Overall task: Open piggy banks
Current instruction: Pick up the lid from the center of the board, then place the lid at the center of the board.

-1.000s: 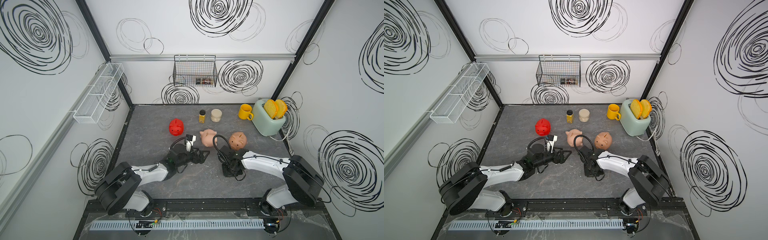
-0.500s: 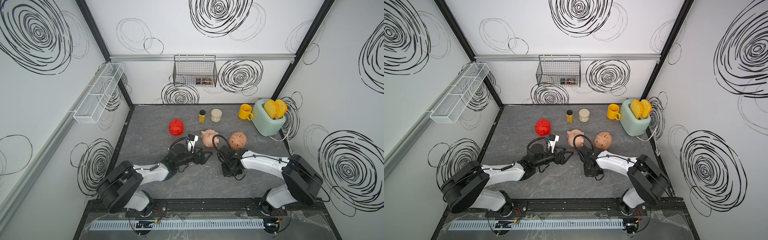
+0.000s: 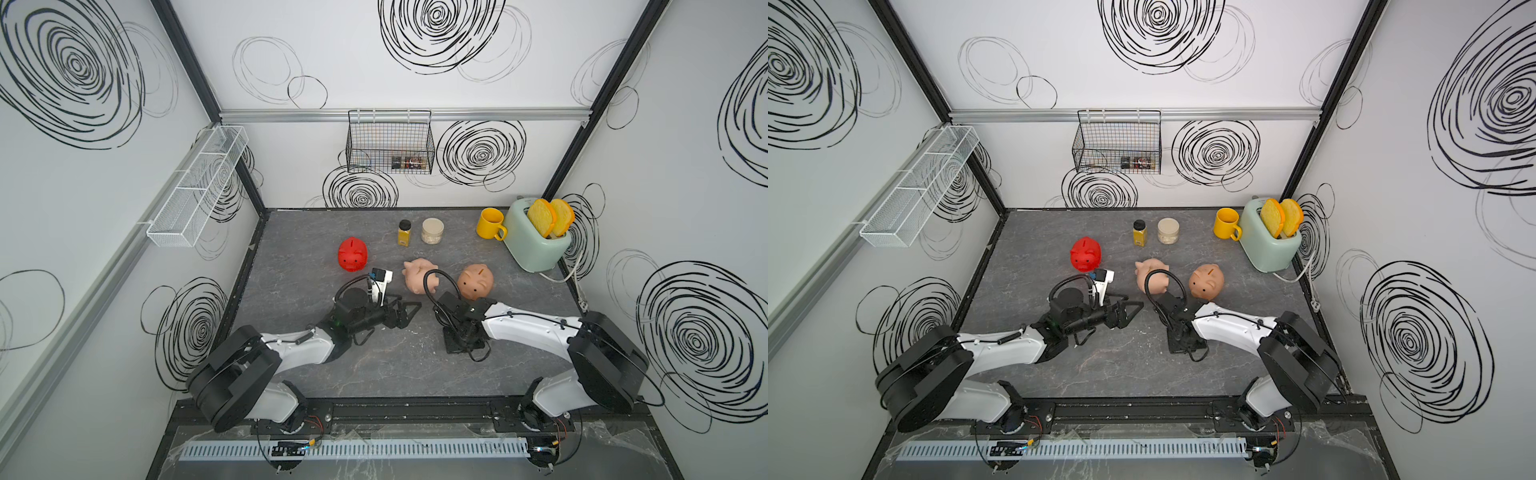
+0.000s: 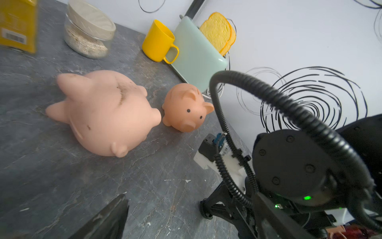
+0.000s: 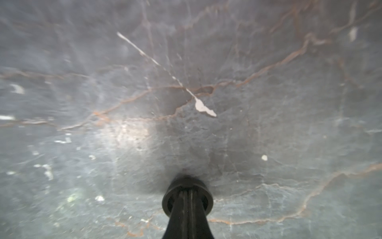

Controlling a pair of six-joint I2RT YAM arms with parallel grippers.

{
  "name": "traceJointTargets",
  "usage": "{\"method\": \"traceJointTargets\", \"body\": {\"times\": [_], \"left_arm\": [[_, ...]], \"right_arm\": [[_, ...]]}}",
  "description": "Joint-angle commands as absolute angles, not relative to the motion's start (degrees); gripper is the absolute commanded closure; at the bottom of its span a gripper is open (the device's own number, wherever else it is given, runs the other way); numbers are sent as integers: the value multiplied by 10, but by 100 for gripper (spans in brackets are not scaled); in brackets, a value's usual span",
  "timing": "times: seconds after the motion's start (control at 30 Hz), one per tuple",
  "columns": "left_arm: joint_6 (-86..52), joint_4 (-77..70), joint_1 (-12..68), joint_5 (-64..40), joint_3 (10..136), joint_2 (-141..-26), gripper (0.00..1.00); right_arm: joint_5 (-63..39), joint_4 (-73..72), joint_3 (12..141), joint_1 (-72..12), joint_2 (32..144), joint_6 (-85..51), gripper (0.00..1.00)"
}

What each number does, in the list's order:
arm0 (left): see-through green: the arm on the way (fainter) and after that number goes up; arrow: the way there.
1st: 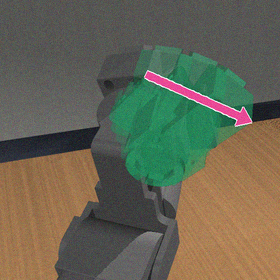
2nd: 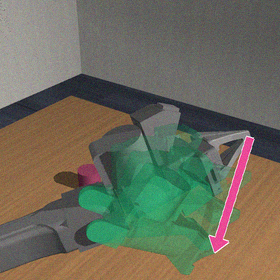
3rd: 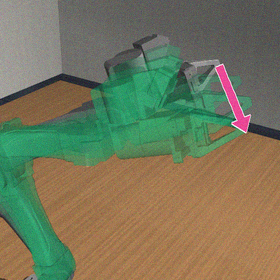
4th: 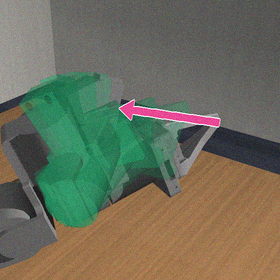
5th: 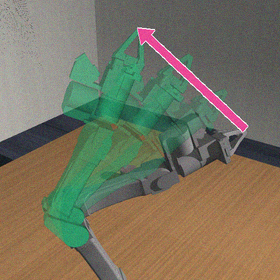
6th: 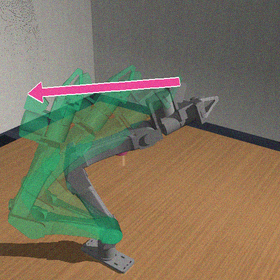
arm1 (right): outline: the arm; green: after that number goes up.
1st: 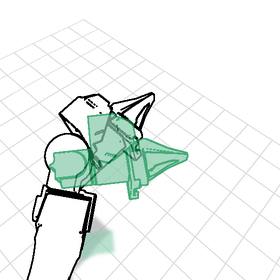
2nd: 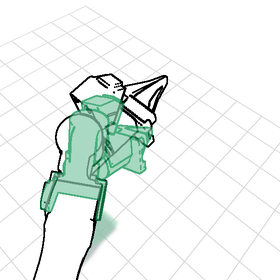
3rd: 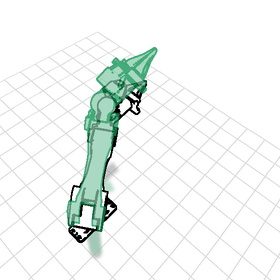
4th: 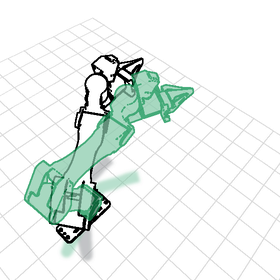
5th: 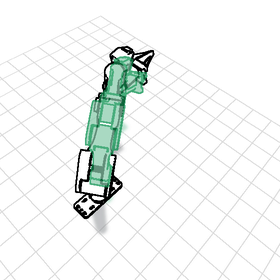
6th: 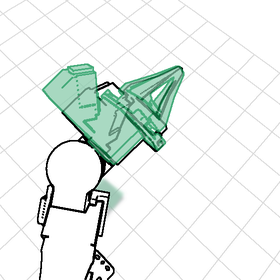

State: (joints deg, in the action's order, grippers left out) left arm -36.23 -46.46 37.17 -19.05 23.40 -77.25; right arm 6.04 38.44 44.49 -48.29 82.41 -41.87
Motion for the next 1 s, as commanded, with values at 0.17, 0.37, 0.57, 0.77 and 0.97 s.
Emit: {"method": "traceJointTargets", "body": {"times": [0.17, 0.37, 0.57, 0.77, 0.97], "left_arm": [[-419, -513, 294, -130, 155, -673, 4], [-497, -522, 195, -116, 93, -640, 4], [-535, -532, 102, -137, 57, -621, 4], [-568, -570, 32, -166, 29, -630, 4], [-583, -595, -15, -188, 15, -646, 4]], "right_arm": [[72, 305, 521, -524, 769, -397, 100], [46, 153, 588, -545, 838, -353, 100], [42, 97, 704, -544, 980, -329, 100], [-2, 100, 853, -534, 1141, -339, 100], [-11, 73, 937, -519, 1235, -351, 100]]}}
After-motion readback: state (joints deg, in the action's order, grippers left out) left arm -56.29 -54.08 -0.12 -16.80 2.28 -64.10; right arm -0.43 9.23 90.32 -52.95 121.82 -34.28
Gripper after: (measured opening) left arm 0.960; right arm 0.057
